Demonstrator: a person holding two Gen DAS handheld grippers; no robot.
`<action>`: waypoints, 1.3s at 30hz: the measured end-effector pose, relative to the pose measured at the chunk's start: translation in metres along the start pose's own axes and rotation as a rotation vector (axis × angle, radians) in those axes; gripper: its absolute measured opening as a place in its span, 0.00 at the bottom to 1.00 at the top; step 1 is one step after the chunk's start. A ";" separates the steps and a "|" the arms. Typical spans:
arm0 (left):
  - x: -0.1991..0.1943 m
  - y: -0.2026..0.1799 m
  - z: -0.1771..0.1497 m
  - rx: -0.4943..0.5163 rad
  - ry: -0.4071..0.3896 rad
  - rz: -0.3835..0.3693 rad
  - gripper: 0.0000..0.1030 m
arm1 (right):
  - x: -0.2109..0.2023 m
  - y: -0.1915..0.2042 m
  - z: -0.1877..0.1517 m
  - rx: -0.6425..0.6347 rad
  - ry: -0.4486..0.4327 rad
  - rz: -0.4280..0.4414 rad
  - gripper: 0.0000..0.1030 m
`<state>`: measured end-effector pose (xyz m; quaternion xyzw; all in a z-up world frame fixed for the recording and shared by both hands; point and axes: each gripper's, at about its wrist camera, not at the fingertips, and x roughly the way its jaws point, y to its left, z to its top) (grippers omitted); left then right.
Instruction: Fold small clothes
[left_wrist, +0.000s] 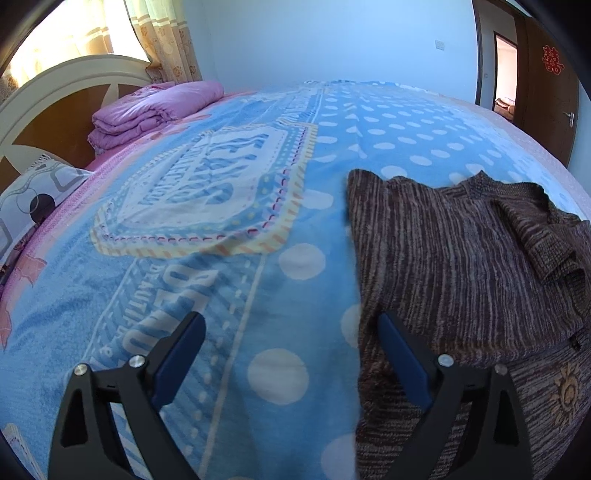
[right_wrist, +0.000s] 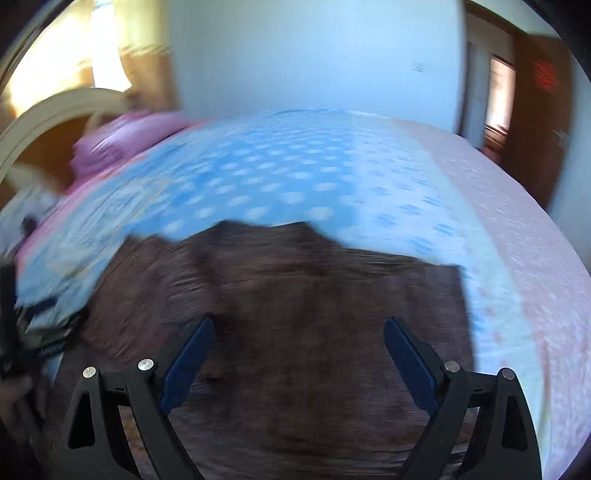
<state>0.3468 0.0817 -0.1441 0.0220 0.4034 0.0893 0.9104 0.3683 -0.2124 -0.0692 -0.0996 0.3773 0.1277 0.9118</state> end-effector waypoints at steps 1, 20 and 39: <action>0.000 0.000 0.000 0.002 0.000 0.003 0.94 | 0.006 0.025 0.002 -0.094 -0.008 -0.027 0.91; 0.002 0.002 0.000 -0.017 0.004 -0.002 0.98 | 0.007 -0.061 0.005 0.247 0.012 0.111 0.88; 0.001 0.002 0.000 -0.012 -0.003 0.005 1.00 | 0.018 0.001 -0.043 0.116 0.117 0.224 0.07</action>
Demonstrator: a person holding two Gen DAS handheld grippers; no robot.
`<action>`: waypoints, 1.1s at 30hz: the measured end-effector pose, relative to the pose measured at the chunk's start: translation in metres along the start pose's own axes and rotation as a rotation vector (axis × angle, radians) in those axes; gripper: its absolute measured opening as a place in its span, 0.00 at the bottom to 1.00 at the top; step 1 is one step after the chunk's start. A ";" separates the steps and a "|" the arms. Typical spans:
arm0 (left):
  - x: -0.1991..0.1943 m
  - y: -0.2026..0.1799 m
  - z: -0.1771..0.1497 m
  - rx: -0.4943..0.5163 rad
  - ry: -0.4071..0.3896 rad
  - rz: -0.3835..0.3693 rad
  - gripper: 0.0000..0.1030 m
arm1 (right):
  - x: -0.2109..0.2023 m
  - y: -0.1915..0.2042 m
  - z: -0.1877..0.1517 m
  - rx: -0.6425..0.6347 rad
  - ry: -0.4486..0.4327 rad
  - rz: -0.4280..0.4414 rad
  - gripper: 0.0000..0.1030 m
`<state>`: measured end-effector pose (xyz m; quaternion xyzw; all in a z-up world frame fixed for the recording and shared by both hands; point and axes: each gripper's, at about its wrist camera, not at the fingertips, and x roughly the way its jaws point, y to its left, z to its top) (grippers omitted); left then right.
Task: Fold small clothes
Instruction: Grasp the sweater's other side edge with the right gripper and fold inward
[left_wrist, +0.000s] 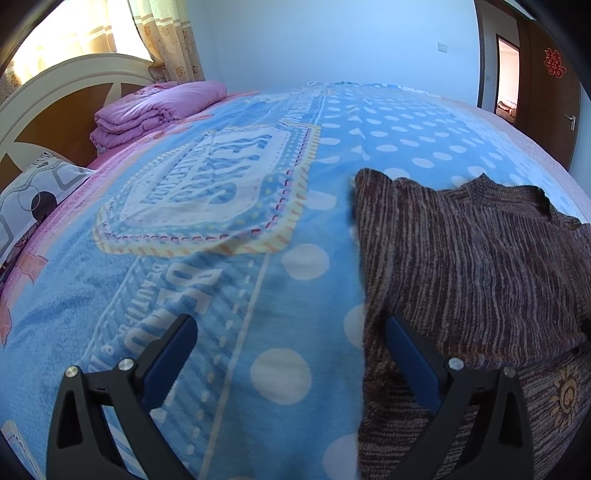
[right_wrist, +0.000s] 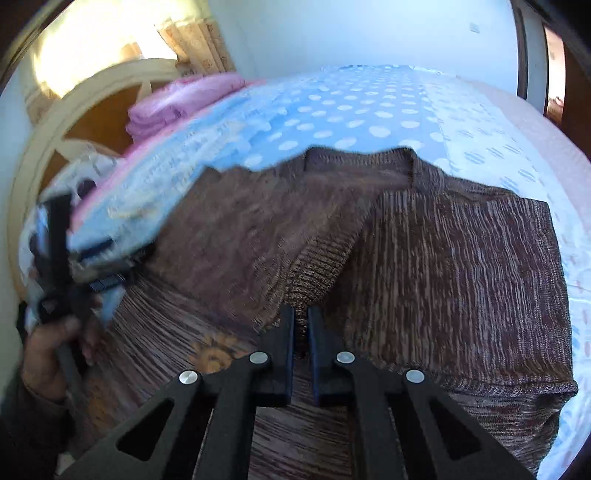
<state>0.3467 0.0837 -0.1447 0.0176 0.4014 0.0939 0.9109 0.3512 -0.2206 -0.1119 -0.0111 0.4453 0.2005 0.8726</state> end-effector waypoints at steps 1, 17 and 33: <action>0.001 0.000 0.000 -0.001 0.002 -0.001 1.00 | 0.000 -0.001 0.001 0.004 -0.007 -0.014 0.09; -0.001 0.000 -0.001 -0.008 0.000 -0.007 1.00 | 0.021 0.036 0.011 -0.075 -0.025 -0.058 0.17; -0.003 -0.005 -0.004 0.019 0.000 0.001 1.00 | 0.015 0.034 -0.006 -0.051 -0.056 -0.057 0.18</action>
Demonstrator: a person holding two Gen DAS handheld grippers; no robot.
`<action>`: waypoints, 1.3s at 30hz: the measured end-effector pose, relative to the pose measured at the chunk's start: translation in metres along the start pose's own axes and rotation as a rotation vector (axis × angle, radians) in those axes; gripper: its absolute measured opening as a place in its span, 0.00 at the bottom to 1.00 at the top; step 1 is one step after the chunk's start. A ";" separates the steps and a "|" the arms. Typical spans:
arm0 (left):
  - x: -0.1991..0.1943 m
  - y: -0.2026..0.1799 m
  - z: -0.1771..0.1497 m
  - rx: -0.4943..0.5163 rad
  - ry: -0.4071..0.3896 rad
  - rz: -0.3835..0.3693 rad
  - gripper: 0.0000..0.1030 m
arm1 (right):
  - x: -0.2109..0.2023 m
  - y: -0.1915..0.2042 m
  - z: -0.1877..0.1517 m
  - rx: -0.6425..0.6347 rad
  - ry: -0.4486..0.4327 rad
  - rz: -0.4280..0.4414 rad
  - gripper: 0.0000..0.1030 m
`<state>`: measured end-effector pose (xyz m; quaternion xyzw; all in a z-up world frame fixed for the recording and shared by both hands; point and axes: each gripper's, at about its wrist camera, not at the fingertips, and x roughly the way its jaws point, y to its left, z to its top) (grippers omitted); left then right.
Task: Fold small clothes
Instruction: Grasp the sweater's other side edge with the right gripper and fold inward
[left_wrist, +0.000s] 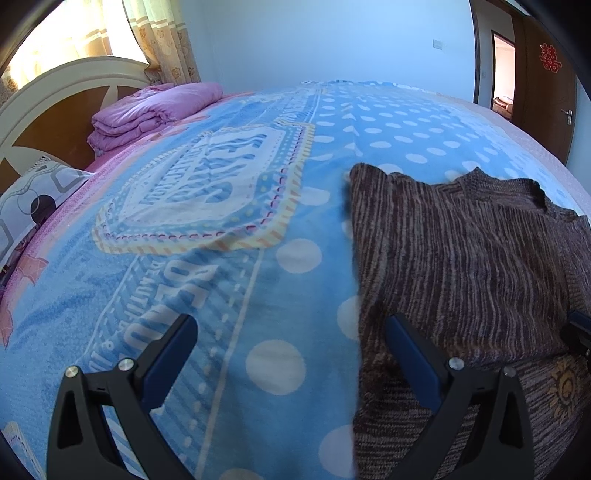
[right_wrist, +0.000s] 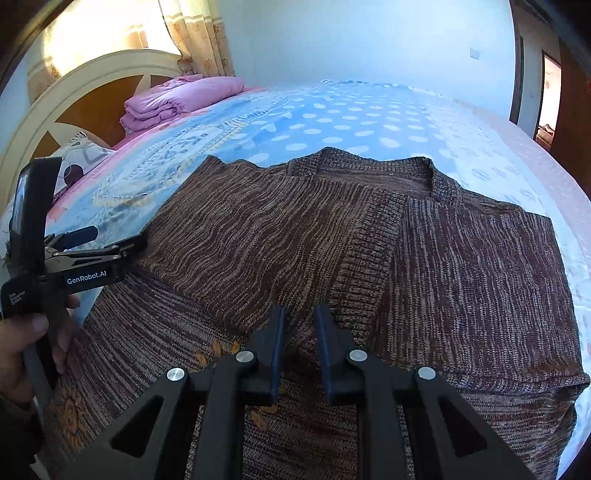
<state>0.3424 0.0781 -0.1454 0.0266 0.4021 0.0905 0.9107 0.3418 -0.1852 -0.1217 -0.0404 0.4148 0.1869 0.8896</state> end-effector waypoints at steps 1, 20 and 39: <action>-0.001 0.000 0.000 0.003 -0.003 0.003 1.00 | 0.000 0.000 0.000 0.002 -0.001 0.003 0.18; -0.023 0.000 -0.011 -0.017 0.010 -0.086 1.00 | -0.031 0.001 -0.009 0.020 -0.077 0.076 0.64; -0.072 -0.006 -0.058 0.040 -0.008 -0.161 1.00 | -0.075 -0.011 -0.076 0.028 -0.027 0.020 0.65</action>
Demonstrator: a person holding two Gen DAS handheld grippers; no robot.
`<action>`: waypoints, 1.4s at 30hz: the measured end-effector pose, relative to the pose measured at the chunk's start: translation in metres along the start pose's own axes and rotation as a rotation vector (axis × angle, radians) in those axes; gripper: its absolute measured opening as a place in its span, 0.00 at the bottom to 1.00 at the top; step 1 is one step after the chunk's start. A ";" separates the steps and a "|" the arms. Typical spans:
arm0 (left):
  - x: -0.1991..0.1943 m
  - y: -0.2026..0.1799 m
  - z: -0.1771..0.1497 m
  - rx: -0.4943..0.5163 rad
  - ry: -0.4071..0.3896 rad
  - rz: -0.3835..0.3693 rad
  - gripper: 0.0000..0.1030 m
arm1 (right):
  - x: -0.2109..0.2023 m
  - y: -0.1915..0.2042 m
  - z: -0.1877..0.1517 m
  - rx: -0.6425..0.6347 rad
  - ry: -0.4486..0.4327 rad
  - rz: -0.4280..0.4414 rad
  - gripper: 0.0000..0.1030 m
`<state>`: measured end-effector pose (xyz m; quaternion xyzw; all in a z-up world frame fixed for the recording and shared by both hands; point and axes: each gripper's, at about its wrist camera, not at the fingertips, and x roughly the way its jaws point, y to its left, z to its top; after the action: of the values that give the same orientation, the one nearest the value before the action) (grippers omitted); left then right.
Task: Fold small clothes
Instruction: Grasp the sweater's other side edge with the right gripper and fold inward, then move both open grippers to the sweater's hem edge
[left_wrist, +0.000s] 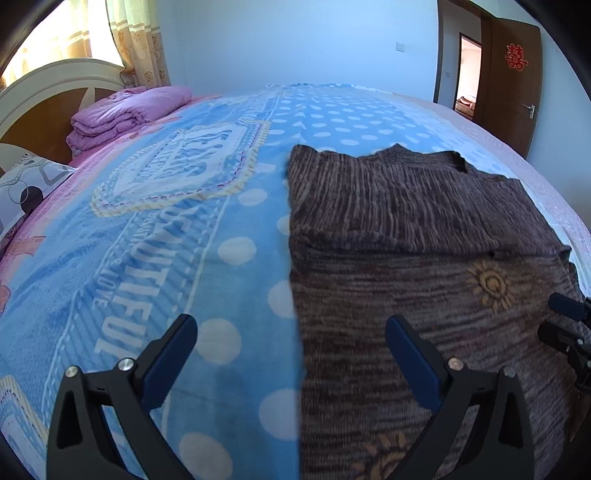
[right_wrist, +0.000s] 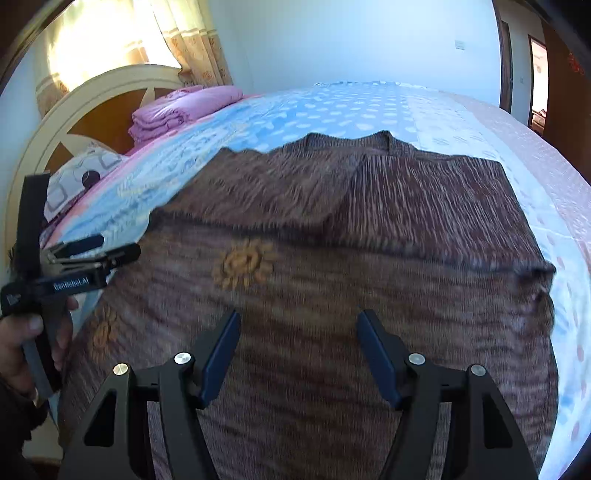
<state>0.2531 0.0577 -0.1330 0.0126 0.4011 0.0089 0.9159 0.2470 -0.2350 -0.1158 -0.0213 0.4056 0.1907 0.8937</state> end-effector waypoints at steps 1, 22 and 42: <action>-0.003 0.000 -0.003 0.004 0.000 -0.002 1.00 | -0.002 0.001 -0.004 -0.008 0.000 -0.006 0.65; -0.050 -0.008 -0.065 0.081 0.052 -0.042 1.00 | -0.054 0.000 -0.066 -0.059 0.015 -0.058 0.70; -0.082 -0.012 -0.118 0.095 0.128 -0.092 1.00 | -0.100 -0.002 -0.127 -0.071 0.039 -0.127 0.74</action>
<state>0.1110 0.0456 -0.1528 0.0371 0.4588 -0.0515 0.8863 0.0967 -0.2935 -0.1277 -0.0823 0.4139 0.1471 0.8946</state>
